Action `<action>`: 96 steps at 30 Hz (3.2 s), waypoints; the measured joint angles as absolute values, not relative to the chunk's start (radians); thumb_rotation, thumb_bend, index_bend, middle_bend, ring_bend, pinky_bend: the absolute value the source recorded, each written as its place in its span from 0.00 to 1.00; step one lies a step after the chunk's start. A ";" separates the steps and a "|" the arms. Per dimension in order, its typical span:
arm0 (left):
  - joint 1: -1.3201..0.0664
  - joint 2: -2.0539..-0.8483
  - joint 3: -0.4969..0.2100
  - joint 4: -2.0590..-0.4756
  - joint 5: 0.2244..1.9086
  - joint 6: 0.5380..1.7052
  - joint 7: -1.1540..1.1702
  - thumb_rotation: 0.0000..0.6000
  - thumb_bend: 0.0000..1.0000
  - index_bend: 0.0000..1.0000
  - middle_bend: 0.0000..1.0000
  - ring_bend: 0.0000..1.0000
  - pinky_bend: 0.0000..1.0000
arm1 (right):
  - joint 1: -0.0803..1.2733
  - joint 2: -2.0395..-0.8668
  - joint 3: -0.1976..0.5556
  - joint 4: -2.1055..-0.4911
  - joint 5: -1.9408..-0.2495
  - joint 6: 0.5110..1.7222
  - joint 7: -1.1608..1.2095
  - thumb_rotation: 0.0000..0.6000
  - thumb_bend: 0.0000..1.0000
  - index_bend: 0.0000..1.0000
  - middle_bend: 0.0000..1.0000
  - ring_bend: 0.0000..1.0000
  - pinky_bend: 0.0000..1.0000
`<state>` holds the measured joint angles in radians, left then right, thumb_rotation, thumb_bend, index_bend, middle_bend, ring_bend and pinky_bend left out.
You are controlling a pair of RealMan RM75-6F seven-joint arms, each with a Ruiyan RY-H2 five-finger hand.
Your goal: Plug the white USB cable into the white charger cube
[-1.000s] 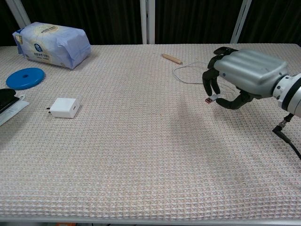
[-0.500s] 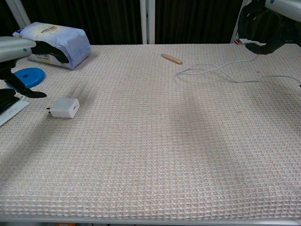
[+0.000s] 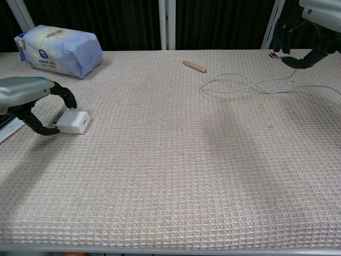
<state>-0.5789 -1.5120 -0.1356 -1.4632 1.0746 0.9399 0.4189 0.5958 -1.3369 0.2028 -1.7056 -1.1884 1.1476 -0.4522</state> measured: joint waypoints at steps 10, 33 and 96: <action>-0.591 -1.558 -0.131 -1.450 1.036 0.961 0.440 0.98 0.29 0.31 0.29 0.10 0.05 | 0.592 -1.342 0.193 -1.692 -1.188 1.151 -0.437 1.00 0.33 0.59 0.51 0.17 0.00; -0.608 -1.581 -0.139 -1.426 1.077 0.976 0.339 0.97 0.42 0.49 0.46 0.26 0.16 | 0.591 -1.352 0.185 -1.675 -1.167 1.133 -0.413 1.00 0.33 0.59 0.52 0.18 0.00; -0.992 -1.586 -0.317 -1.787 0.536 1.233 0.892 1.00 0.41 0.49 0.49 0.30 0.20 | 1.047 -1.850 0.391 -1.499 -0.640 1.191 -0.752 1.00 0.33 0.61 0.54 0.21 0.00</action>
